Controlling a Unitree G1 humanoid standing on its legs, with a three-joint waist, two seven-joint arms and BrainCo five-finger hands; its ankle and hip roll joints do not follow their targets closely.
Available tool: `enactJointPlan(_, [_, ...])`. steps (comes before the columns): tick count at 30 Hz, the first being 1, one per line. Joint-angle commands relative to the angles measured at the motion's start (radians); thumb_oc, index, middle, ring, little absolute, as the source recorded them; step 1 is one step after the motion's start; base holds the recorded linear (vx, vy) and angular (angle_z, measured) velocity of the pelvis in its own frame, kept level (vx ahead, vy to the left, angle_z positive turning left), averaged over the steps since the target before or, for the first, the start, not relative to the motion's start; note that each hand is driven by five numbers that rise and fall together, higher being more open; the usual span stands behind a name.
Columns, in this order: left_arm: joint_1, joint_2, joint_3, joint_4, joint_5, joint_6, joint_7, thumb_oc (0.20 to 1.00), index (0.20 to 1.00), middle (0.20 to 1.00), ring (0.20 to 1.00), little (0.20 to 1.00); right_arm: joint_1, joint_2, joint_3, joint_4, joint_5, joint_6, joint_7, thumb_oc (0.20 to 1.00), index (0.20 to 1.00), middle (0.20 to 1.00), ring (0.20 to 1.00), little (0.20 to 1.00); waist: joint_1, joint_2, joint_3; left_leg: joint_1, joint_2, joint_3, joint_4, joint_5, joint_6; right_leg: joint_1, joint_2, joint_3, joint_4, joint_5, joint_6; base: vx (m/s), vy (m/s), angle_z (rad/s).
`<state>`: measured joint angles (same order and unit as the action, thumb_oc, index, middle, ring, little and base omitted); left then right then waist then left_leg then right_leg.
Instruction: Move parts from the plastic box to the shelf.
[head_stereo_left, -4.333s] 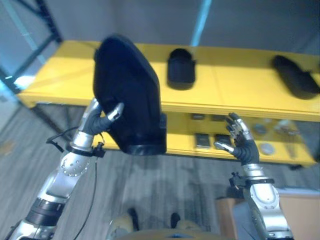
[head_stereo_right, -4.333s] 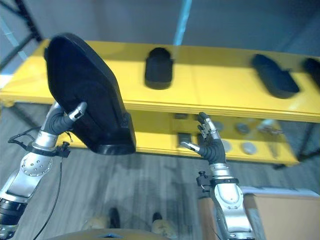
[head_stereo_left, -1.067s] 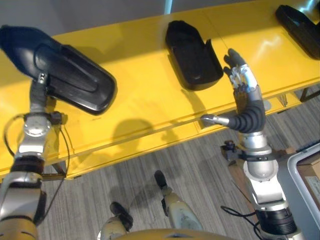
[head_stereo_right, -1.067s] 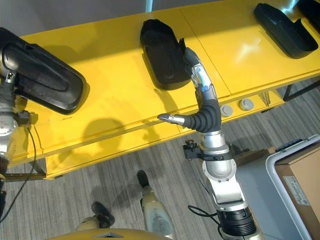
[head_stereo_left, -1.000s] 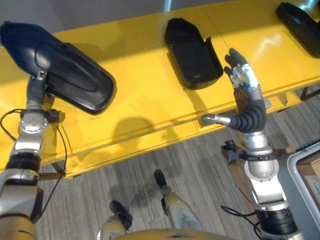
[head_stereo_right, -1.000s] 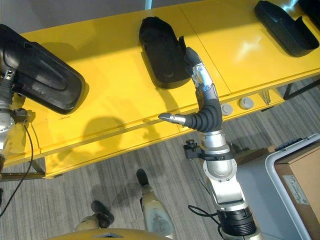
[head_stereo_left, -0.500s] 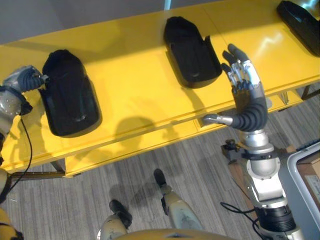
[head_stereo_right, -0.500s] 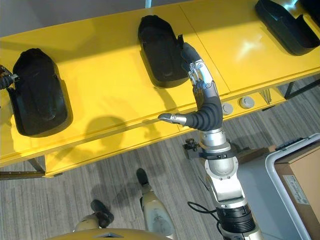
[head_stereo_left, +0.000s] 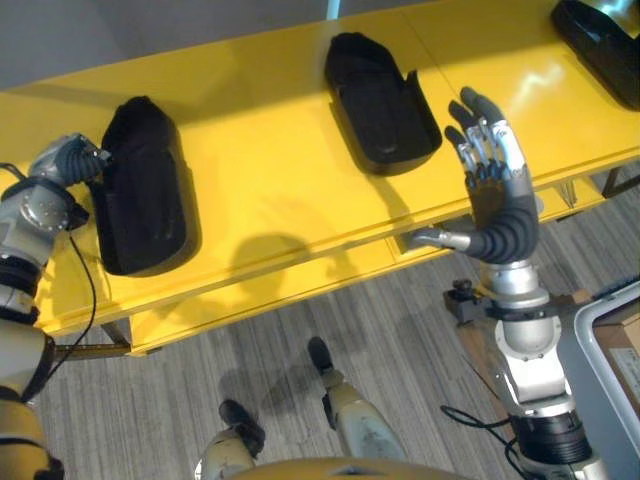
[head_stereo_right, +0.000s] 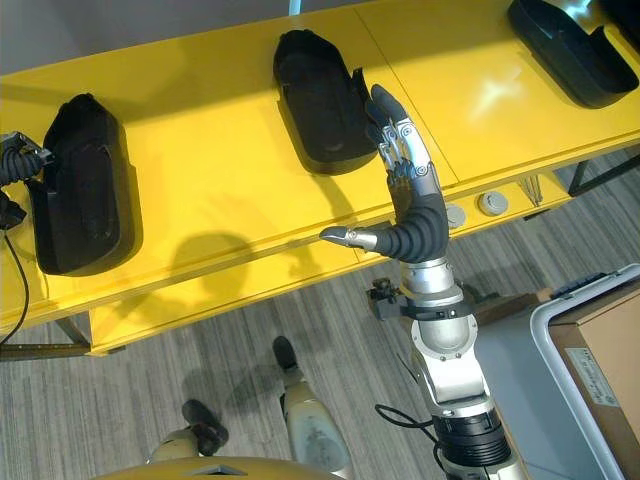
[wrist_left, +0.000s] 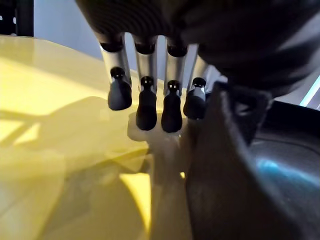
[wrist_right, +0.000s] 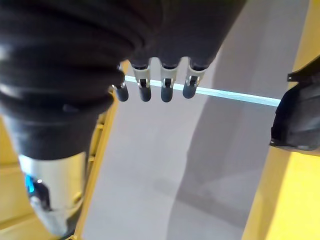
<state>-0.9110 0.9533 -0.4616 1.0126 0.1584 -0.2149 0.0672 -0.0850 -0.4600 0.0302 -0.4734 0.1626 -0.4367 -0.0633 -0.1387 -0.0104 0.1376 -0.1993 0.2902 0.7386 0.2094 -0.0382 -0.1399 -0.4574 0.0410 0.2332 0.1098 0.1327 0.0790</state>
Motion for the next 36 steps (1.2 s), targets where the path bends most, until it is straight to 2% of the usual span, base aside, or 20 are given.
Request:
enactJointPlan(1, [-0.013, -0.023, 0.097, -0.015, -0.034, -0.002, 0.084, 1.000, 1.000, 1.000, 1.000, 1.000, -0.008, -0.010, -0.055, -0.054, 0.035, -0.074, 0.020, 1.000, 1.000, 1.000, 1.000, 1.000, 0.015, 0.051, 0.021, 0.171, 0.012, -0.005, 0.091, -0.213, -0.046, -0.026, -0.011, -0.053, 0.096, -0.144, 0.183, 0.00, 0.000, 0.00])
enactJointPlan(9, [0.017, -0.057, 0.183, -0.039, -0.094, -0.017, 0.151, 1.000, 1.000, 1.000, 1.000, 1.000, 0.040, -0.027, -0.041, -0.049, 0.024, -0.065, 0.028, 1.000, 1.000, 1.000, 1.000, 1.000, 0.016, 0.054, -0.005, 0.200, 0.009, -0.001, 0.091, -0.217, -0.044, 0.005, -0.013, -0.049, 0.107, -0.160, 0.183, 0.00, 0.000, 0.00])
enactJointPlan(17, [0.025, -0.047, 0.216, -0.100, -0.105, -0.043, 0.221, 1.000, 1.000, 1.000, 1.000, 1.000, 0.091, -0.032, -0.036, -0.034, 0.028, -0.060, 0.041, 1.000, 1.000, 1.000, 1.000, 1.000, 0.021, 0.052, -0.041, 0.262, -0.002, -0.005, 0.083, -0.224, -0.037, 0.061, -0.030, -0.052, 0.114, -0.174, 0.183, 0.01, -0.009, 0.01])
enactJointPlan(22, [-0.009, -0.049, 0.212, -0.166, -0.106, -0.057, 0.268, 1.000, 1.000, 1.000, 1.000, 1.000, 0.098, -0.054, 0.012, -0.010, 0.073, -0.050, 0.097, 1.000, 1.000, 1.000, 1.000, 1.000, 0.030, 0.041, -0.068, 0.299, -0.021, -0.021, 0.064, -0.222, -0.032, 0.099, -0.041, -0.054, 0.109, -0.179, 0.183, 0.00, -0.027, 0.05])
enactJointPlan(24, [-0.005, -0.054, 0.217, -0.299, -0.122, -0.098, 0.282, 1.000, 1.000, 1.000, 1.000, 1.000, 0.095, -0.076, 0.047, 0.024, 0.133, -0.032, 0.147, 1.000, 1.000, 1.000, 1.000, 1.000, 0.047, 0.020, -0.082, 0.310, -0.035, -0.045, 0.042, -0.218, -0.027, 0.122, -0.051, -0.057, 0.094, -0.174, 0.183, -0.03, -0.047, 0.15])
enactJointPlan(26, [0.010, -0.055, 0.228, -0.359, -0.131, -0.113, 0.286, 1.000, 1.000, 1.000, 1.000, 1.000, 0.094, -0.076, 0.059, 0.046, 0.159, -0.022, 0.165, 1.000, 1.000, 1.000, 1.000, 1.000, 0.053, 0.012, -0.085, 0.314, -0.041, -0.054, 0.034, -0.215, -0.024, 0.131, -0.056, -0.061, 0.088, -0.170, 0.183, -0.03, -0.041, 0.25])
enactJointPlan(27, [0.054, -0.062, 0.254, -0.474, -0.157, -0.141, 0.296, 1.000, 1.000, 1.000, 1.000, 1.000, 0.095, -0.073, 0.084, 0.083, 0.193, -0.006, 0.193, 1.000, 1.000, 1.000, 1.000, 1.000, 0.067, -0.002, -0.088, 0.323, -0.051, -0.071, 0.020, -0.213, -0.019, 0.144, -0.066, -0.069, 0.081, -0.166, 0.183, -0.04, -0.042, 0.28])
enactJointPlan(29, [0.095, -0.073, 0.277, -0.541, -0.177, -0.155, 0.294, 1.000, 1.000, 1.000, 1.000, 1.000, 0.092, -0.074, 0.100, 0.111, 0.205, 0.003, 0.204, 1.000, 1.000, 1.000, 1.000, 1.000, 0.072, -0.007, -0.090, 0.328, -0.056, -0.080, 0.013, -0.213, -0.016, 0.152, -0.071, -0.076, 0.078, -0.166, 0.183, -0.02, -0.021, 0.25])
enactJointPlan(30, [0.168, -0.095, 0.305, -0.661, -0.190, -0.184, 0.290, 1.000, 1.000, 1.000, 1.000, 1.000, 0.094, -0.072, 0.109, 0.145, 0.184, 0.020, 0.206, 1.000, 1.000, 1.000, 1.000, 1.000, 0.093, -0.019, -0.093, 0.332, -0.061, -0.098, 0.007, -0.218, -0.012, 0.164, -0.079, -0.085, 0.078, -0.168, 0.183, 0.01, -0.004, 0.33])
enactJointPlan(32, [0.222, -0.113, 0.331, -0.727, -0.188, -0.188, 0.282, 1.000, 1.000, 1.000, 1.000, 1.000, 0.097, -0.068, 0.123, 0.166, 0.176, 0.028, 0.210, 1.000, 1.000, 1.000, 1.000, 1.000, 0.097, -0.020, -0.097, 0.333, -0.064, -0.108, 0.008, -0.222, -0.009, 0.170, -0.083, -0.090, 0.078, -0.170, 0.183, 0.01, 0.004, 0.35])
enactJointPlan(34, [0.349, -0.173, 0.373, -0.887, -0.184, -0.218, 0.265, 1.000, 1.000, 1.000, 1.000, 1.000, 0.095, -0.037, 0.144, 0.228, 0.191, 0.050, 0.219, 1.000, 1.000, 1.000, 1.000, 1.000, 0.130, -0.028, -0.096, 0.334, -0.069, -0.128, 0.012, -0.229, -0.002, 0.186, -0.093, -0.099, 0.078, -0.177, 0.183, 0.00, 0.012, 0.20])
enactJointPlan(35, [0.358, -0.174, 0.379, -0.894, -0.183, -0.215, 0.263, 1.000, 1.000, 1.000, 1.000, 1.000, 0.095, -0.039, 0.147, 0.230, 0.191, 0.050, 0.220, 1.000, 1.000, 1.000, 1.000, 1.000, 0.128, -0.027, -0.097, 0.334, -0.069, -0.128, 0.012, -0.230, -0.002, 0.186, -0.093, -0.099, 0.078, -0.178, 0.183, -0.07, -0.065, 0.24])
enactJointPlan(36, [0.400, -0.196, 0.391, -0.938, -0.180, -0.219, 0.252, 1.000, 1.000, 1.000, 1.000, 1.000, 0.088, -0.028, 0.159, 0.243, 0.201, 0.058, 0.228, 1.000, 1.000, 1.000, 1.000, 1.000, 0.138, -0.042, -0.093, 0.324, -0.071, -0.122, 0.014, -0.202, 0.000, 0.182, -0.098, -0.097, 0.072, -0.157, 0.183, -0.08, -0.066, 0.28])
